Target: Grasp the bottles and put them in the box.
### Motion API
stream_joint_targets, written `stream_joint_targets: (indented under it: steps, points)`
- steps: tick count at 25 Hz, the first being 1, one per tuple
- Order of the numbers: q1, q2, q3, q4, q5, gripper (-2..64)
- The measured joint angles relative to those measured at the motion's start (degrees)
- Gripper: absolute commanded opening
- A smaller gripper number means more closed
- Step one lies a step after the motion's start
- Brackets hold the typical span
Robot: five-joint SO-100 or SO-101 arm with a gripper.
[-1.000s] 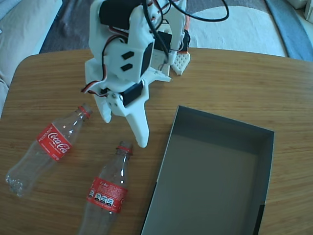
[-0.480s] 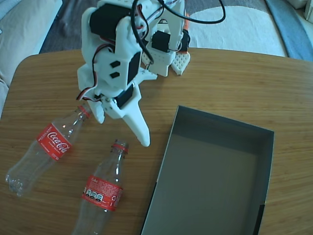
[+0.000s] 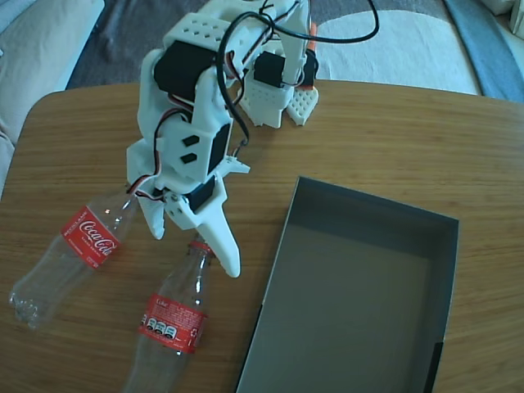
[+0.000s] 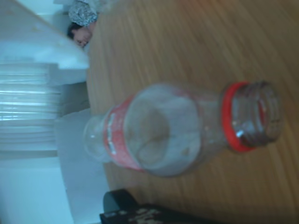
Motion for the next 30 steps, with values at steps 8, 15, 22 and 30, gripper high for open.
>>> stream_joint_targets:
  steps: [8,15,22,30]
  points:
    - [-0.4,-3.4,3.0,-1.5,0.0,56.1]
    - [-0.4,-12.6,-1.8,-1.4,0.0,56.1]
    - [-2.5,-14.1,-2.1,-1.4,-0.1,56.1]
    - [-3.3,-17.7,-2.1,-1.4,-2.5,56.0]
